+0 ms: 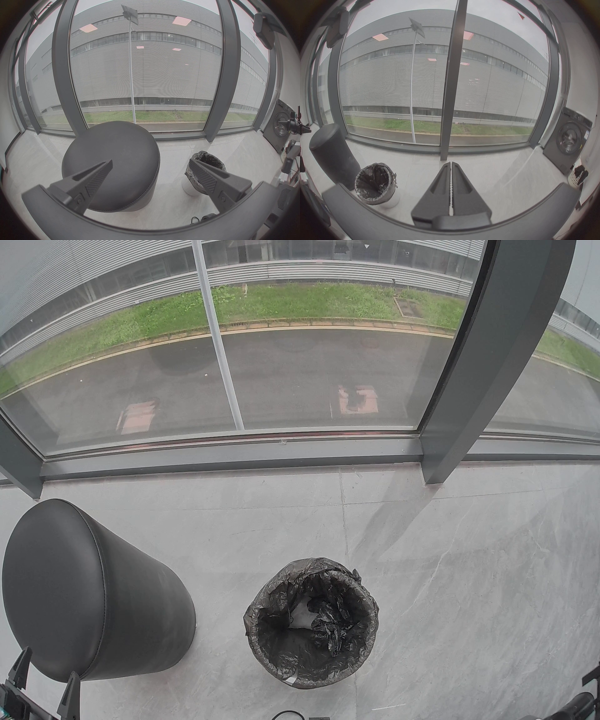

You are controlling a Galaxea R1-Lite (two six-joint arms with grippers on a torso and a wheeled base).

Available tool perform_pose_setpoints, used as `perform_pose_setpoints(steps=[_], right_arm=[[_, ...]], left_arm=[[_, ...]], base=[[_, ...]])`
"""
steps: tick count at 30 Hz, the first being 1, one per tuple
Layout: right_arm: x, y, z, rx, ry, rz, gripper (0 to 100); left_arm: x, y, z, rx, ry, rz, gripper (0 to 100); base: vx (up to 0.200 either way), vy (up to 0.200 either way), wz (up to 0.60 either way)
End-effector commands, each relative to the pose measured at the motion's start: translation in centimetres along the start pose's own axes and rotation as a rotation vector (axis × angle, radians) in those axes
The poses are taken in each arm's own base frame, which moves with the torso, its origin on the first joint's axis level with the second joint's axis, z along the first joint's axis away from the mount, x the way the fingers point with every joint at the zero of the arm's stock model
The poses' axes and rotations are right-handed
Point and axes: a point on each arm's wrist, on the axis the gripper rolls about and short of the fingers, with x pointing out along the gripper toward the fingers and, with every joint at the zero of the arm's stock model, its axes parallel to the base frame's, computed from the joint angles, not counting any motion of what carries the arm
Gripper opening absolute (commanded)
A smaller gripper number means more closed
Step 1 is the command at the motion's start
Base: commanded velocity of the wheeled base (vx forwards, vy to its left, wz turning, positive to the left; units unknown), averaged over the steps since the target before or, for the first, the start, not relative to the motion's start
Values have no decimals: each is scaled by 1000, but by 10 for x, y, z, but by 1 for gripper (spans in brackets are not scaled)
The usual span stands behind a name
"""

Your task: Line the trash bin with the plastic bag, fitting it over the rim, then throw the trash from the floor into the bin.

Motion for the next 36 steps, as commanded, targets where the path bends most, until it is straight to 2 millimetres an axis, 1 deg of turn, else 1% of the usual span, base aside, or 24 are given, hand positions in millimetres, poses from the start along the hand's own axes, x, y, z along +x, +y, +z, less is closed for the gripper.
perform_pose_setpoints(steps=[1,2,4,11,19,22,23,24,36], right_arm=[[1,1,-12,5,46,4,0],[1,1,-15,11,73,4,0],[1,1,-15,34,70,4,0],[1,1,-15,37,70,6,0],[1,2,-15,34,70,52,0],[0,3,-17,45,87,98,0],[0,5,-22,28,137,163,0],[-1,5,-23,28,149,171,0],[0,5,-21,49,130,167,0]], left_arm=[[0,0,-5,0,2,0,100],[0,0,-5,0,2,0,100],[0,0,-5,0,2,0,100],[0,0,-5,0,2,0,100],[0,0,-5,0,2,0,100],[0,0,-5,0,2,0,100],[0,0,-5,0,2,0,100],[0,0,-5,0,2,0,100],[0,0,-5,0,2,0,100]], base=[[0,0,0],[0,0,0],[0,0,0],[0,0,0],[0,0,0],[0,0,0],[0,0,0],[0,0,0],[0,0,0]])
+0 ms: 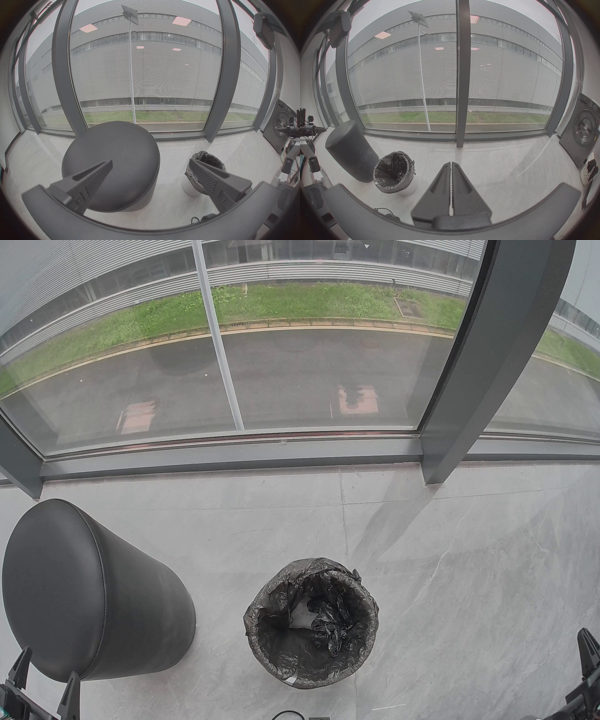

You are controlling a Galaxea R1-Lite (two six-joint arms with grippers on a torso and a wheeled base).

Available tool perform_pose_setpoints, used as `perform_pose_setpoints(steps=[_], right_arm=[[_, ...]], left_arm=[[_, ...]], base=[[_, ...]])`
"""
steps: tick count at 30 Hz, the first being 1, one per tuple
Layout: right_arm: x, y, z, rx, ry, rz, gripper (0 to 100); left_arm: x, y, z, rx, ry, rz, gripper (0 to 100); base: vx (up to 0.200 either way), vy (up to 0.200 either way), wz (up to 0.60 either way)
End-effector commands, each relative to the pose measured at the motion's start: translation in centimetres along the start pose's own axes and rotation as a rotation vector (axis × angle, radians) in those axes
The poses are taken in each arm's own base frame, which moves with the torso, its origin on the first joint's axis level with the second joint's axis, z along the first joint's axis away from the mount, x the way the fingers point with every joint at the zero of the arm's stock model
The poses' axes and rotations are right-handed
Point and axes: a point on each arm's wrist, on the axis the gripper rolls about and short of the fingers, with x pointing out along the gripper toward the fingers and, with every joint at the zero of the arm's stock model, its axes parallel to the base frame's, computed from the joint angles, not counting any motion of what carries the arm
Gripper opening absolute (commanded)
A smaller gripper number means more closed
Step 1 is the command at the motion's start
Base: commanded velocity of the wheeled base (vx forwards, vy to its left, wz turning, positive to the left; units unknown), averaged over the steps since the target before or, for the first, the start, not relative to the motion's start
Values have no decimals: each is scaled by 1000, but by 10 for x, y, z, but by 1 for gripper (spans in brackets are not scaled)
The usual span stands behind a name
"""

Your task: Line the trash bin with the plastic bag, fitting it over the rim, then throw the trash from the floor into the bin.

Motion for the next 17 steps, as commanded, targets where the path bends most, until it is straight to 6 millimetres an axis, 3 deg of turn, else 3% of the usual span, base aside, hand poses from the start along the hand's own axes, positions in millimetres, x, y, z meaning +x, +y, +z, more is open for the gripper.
perform_pose_setpoints(steps=[1,17], right_arm=[[0,0,-5,2,6,0,0],[0,0,-5,5,6,0,0]], left_arm=[[0,0,-5,0,2,-1,100],[0,0,-5,0,2,0,100]], base=[[0,0,0],[0,0,0]])
